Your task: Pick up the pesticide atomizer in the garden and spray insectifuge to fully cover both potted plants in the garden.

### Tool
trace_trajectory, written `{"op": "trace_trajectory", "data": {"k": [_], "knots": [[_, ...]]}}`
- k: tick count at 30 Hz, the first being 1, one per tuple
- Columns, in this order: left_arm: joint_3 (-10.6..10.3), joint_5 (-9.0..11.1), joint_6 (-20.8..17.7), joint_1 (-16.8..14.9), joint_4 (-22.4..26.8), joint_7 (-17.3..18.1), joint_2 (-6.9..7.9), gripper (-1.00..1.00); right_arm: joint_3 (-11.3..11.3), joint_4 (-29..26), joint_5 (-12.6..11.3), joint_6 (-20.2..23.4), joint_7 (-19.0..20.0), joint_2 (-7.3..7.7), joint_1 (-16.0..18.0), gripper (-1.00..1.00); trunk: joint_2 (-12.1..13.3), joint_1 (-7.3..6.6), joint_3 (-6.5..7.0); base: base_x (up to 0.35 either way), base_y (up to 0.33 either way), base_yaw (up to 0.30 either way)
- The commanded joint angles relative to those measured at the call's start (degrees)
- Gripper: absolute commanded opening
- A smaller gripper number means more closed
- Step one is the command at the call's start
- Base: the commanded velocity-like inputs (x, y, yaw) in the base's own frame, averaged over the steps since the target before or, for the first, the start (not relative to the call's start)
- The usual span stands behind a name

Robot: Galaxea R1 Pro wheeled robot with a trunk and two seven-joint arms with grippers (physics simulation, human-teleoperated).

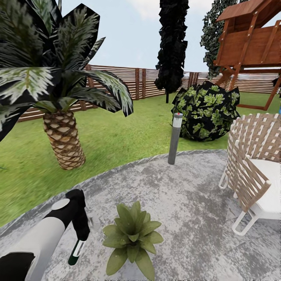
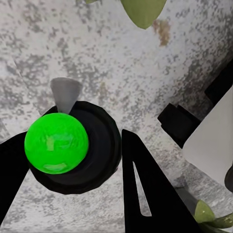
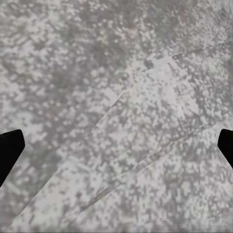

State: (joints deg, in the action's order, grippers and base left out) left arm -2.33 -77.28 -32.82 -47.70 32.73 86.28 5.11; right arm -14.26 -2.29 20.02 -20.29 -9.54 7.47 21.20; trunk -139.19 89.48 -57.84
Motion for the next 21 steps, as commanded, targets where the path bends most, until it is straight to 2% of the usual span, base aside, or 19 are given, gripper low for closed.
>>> {"op": "trace_trajectory", "data": {"k": [1, 7, 16, 21], "knots": [[-0.2, -0.2, -0.6, 0.0, 0.1, 0.4, 0.03, -1.0, -0.4, 0.1, 0.6, -0.2, -0.2, 0.0, 0.1, 1.0, -0.4, 0.21, -0.33, 0.0, 0.0, -0.099], [-0.5, -0.2, -0.6, 0.0, 0.1, 0.4, 0.06, -1.0, -0.4, 0.1, 0.6, -0.2, -0.3, 0.0, 0.1, 1.0, -2.4, 1.31, -1.75, 0.0, 0.0, -0.094], [-0.5, -0.5, -0.7, 0.1, -0.2, 0.6, 0.25, -1.0, -0.3, 0.1, 0.7, -0.3, -0.2, 0.17, 0.0, 1.0, -2.4, 1.31, -1.85, 0.0, 0.0, -0.01], [-0.7, -0.5, -1.9, 0.2, -0.7, 0.5, -0.3, -1.0, -0.3, 0.2, 0.7, -0.3, -0.3, 0.17, 0.0, 1.0, -2.4, 1.31, -1.85, 0.043, 0.035, 0.0]]}}
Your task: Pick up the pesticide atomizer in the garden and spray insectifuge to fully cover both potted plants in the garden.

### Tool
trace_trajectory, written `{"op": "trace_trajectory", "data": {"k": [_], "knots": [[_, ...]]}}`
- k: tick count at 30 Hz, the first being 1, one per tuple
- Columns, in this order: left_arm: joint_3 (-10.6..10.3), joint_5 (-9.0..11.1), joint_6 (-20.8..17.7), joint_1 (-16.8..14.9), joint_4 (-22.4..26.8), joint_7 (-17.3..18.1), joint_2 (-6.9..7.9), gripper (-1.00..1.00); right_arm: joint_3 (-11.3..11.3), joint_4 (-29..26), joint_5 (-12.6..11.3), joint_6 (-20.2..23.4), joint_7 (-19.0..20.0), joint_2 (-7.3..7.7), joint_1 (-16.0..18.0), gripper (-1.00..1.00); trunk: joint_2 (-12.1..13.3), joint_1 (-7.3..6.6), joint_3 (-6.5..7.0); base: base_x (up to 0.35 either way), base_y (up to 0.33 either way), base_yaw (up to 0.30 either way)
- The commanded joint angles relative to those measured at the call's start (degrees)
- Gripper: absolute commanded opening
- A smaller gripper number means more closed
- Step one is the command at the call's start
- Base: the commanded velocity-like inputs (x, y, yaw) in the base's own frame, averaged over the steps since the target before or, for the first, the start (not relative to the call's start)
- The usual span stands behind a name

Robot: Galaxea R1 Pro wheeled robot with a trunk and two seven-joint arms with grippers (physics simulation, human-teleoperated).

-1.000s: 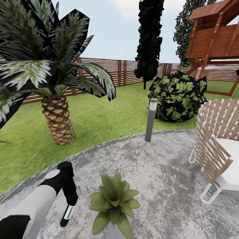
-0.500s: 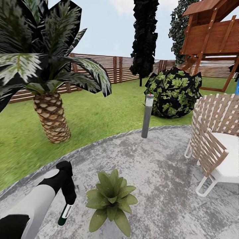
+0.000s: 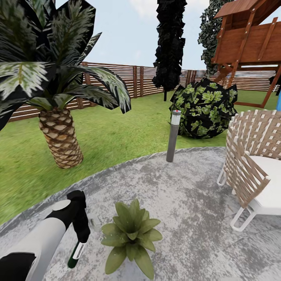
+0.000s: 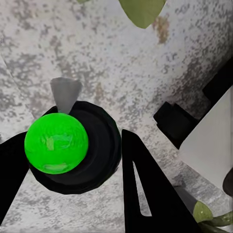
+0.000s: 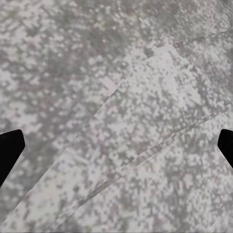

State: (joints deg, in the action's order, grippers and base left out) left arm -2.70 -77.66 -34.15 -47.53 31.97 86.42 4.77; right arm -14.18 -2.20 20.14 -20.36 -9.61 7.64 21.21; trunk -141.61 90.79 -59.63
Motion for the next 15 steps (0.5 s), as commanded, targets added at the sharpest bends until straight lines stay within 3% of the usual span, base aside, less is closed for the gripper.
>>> {"op": "trace_trajectory", "data": {"k": [1, 6, 13, 15], "knots": [[-0.2, -0.1, -0.6, 0.0, 0.0, 0.3, -0.05, -1.0, -0.4, 0.1, 0.6, -0.2, -0.2, 0.0, 0.1, 1.0, 0.0, 0.0, -0.05, 0.182, 0.161, 0.0], [0.0, -0.1, -0.7, 0.0, 0.1, 0.2, -0.09, -1.0, -0.4, 0.1, 0.6, -0.2, -0.2, 0.0, 0.0, 1.0, 0.0, 0.0, -0.05, 0.153, 0.134, 0.0], [-0.4, -0.2, -0.5, 1.2, -0.2, -0.4, 0.86, -1.0, -0.4, 0.1, 0.6, -0.2, -0.2, 0.0, 0.1, 1.0, 0.0, 0.0, -0.05, 0.013, 0.011, 0.0], [-0.4, -0.2, -0.5, 1.5, -0.2, -0.5, 0.52, -1.0, -0.4, 0.1, 0.6, -0.2, -0.2, 0.0, 0.1, 1.0, 0.0, 0.0, -0.05, 0.0, 0.0, 0.0]]}}
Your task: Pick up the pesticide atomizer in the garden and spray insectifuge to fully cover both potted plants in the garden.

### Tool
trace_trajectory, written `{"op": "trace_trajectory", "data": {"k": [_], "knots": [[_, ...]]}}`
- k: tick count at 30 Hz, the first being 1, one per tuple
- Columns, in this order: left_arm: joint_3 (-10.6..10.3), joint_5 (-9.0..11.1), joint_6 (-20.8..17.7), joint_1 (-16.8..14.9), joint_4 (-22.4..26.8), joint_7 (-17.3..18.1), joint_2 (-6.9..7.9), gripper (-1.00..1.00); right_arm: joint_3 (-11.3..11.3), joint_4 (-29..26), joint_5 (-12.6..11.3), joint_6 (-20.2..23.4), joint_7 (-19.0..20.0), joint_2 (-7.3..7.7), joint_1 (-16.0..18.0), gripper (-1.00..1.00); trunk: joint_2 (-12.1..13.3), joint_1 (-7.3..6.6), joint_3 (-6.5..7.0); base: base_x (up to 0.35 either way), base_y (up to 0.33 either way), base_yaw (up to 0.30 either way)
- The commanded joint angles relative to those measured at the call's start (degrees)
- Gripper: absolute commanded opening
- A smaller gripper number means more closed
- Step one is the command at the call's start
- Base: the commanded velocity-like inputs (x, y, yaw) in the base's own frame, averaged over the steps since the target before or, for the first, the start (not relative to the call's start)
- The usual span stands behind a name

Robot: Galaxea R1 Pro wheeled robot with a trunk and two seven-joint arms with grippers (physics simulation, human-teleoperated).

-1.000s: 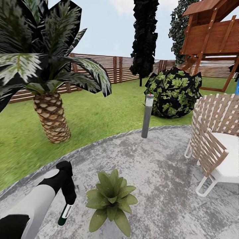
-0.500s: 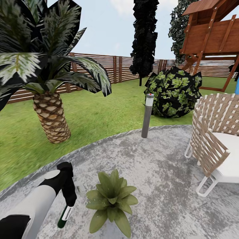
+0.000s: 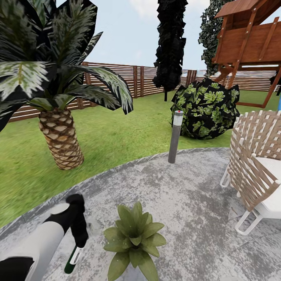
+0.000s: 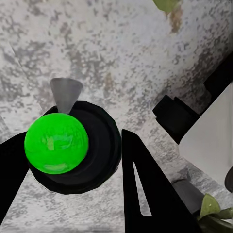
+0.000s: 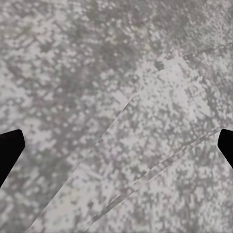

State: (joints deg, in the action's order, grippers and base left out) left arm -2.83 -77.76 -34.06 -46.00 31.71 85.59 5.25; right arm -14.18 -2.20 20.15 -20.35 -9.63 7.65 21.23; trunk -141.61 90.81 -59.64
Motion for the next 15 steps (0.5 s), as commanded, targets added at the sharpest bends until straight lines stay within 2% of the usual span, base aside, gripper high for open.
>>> {"op": "trace_trajectory", "data": {"k": [1, 5, 8, 10, 11, 13, 15], "knots": [[-0.2, -0.1, -0.6, 0.0, 0.1, 0.3, -0.21, -1.0, -0.4, 0.1, 0.6, -0.2, -0.2, 0.0, 0.0, 1.0, 0.0, -0.01, -0.05, 0.0, 0.0, 0.0], [-0.2, -0.1, -0.6, -0.5, 0.8, 0.3, -1.86, -1.0, -0.4, 0.0, 0.6, -0.2, -0.2, 0.0, 0.0, 1.0, 0.0, -0.01, -0.05, 0.0, 0.0, 0.0], [-0.2, -0.3, -0.6, -0.8, 1.1, 0.3, -1.57, -1.0, -0.4, 0.0, 0.6, -0.2, -0.2, 0.0, 0.0, 1.0, 0.0, -0.01, -0.05, 0.066, 0.0, 0.0], [-0.2, -1.9, -0.4, -0.8, 1.1, 0.3, -1.38, -1.0, -0.4, 0.0, 0.6, -0.2, -0.2, 0.0, 0.0, 1.0, 0.0, -0.01, -0.05, 0.035, 0.0, 0.0], [-0.2, -4.4, 0.0, -0.5, 1.1, 0.3, -1.3, -1.0, -0.4, 0.0, 0.7, -0.2, -0.2, 0.0, 0.0, 1.0, 0.0, -0.01, -0.05, 0.011, 0.0, 0.0], [-0.3, -8.0, 0.4, 0.0, 1.1, -0.5, -1.24, -1.0, -0.4, 0.1, 0.7, -0.2, -0.2, 0.0, 0.0, 1.0, 0.0, -0.01, -0.05, 0.004, 0.0, 0.0], [-0.3, -9.3, 1.2, 0.1, 1.0, -2.6, -1.42, -1.0, -0.4, 0.1, 0.7, -0.2, -0.2, 0.0, 0.0, 1.0, 0.0, -0.01, -0.05, 0.001, 0.0, 0.0]]}}
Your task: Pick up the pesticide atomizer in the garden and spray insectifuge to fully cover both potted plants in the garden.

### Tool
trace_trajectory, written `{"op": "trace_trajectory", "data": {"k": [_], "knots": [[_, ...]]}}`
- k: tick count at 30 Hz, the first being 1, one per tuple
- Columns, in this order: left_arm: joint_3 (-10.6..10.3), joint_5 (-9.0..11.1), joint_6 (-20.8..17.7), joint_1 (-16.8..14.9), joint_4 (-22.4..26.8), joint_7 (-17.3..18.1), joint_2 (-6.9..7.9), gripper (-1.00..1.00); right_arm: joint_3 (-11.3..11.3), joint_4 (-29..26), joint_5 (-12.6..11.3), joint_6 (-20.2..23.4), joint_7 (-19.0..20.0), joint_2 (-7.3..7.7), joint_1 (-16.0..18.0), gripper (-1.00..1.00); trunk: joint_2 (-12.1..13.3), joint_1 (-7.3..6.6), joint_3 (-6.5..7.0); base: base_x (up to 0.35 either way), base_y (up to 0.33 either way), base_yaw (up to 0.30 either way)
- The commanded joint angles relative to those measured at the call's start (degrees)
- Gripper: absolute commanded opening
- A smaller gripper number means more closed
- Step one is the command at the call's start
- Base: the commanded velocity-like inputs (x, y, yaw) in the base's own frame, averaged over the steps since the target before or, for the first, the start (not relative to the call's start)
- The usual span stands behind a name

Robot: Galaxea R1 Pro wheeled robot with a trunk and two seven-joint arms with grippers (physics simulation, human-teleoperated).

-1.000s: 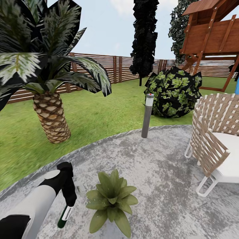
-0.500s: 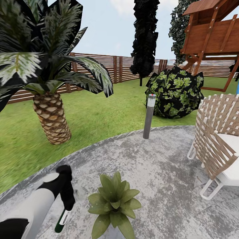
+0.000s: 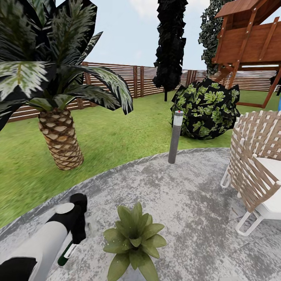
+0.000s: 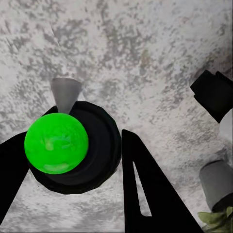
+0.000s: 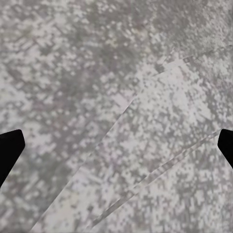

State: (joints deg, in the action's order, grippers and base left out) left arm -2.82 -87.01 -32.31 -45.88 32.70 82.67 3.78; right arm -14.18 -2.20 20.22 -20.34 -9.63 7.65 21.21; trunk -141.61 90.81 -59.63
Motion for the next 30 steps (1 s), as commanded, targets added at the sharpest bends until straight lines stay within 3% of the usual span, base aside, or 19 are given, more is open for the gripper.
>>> {"op": "trace_trajectory", "data": {"k": [1, 6, 12, 17, 21, 24, 26, 30], "knots": [[-0.1, -0.4, -0.1, -0.2, 0.1, -0.6, -0.4, -1.0, -0.4, 0.1, 0.6, -0.2, -0.2, 0.0, 0.0, 1.0, 0.0, -0.01, -0.05, 0.0, 0.0, 0.0], [0.0, -0.6, -0.1, -1.9, 0.1, -0.5, -2.56, -1.0, -0.4, 0.1, 0.6, -0.2, -0.2, 0.0, 0.0, 1.0, 0.0, -0.01, -0.05, 0.0, 0.0, 0.0], [-0.1, -1.0, 0.2, -5.4, 0.0, 7.3, -1.79, -1.0, -0.4, 0.1, 0.6, -0.2, -0.2, 0.0, 0.0, 1.0, 0.0, -0.01, -0.05, 0.0, 0.0, 0.0], [-0.1, -1.1, 2.5, -4.8, -0.9, 7.3, -0.06, -1.0, -0.4, 0.1, 0.6, -0.2, -0.2, 0.0, 0.0, 1.0, 0.0, -0.01, -0.05, 0.0, 0.0, 0.0], [0.6, -0.5, 3.7, -2.2, -1.0, 7.3, 1.79, -1.0, -0.4, 0.1, 0.6, -0.2, -0.2, 0.0, 0.0, 1.0, 0.0, -0.01, -0.05, 0.0, 0.0, 0.0], [2.2, -0.4, 3.6, -1.2, -1.0, 7.3, 3.27, -1.0, -0.4, 0.1, 0.6, -0.2, -0.2, 0.0, 0.0, 1.0, 0.0, -0.01, -0.05, 0.0, 0.0, 0.0], [3.7, -0.4, 3.5, -0.3, -1.0, 6.8, 3.45, -1.0, -0.4, 0.1, 0.6, -0.2, -0.2, 0.0, 0.1, 1.0, 0.0, -0.01, -0.05, 0.0, 0.0, 0.0], [6.3, 0.6, 3.4, 0.3, -1.7, 1.6, 2.94, -1.0, -0.4, 0.1, 0.6, -0.2, -0.2, 0.0, 0.0, 1.0, 0.0, -0.01, -0.05, 0.0, 0.0, 0.0]]}}
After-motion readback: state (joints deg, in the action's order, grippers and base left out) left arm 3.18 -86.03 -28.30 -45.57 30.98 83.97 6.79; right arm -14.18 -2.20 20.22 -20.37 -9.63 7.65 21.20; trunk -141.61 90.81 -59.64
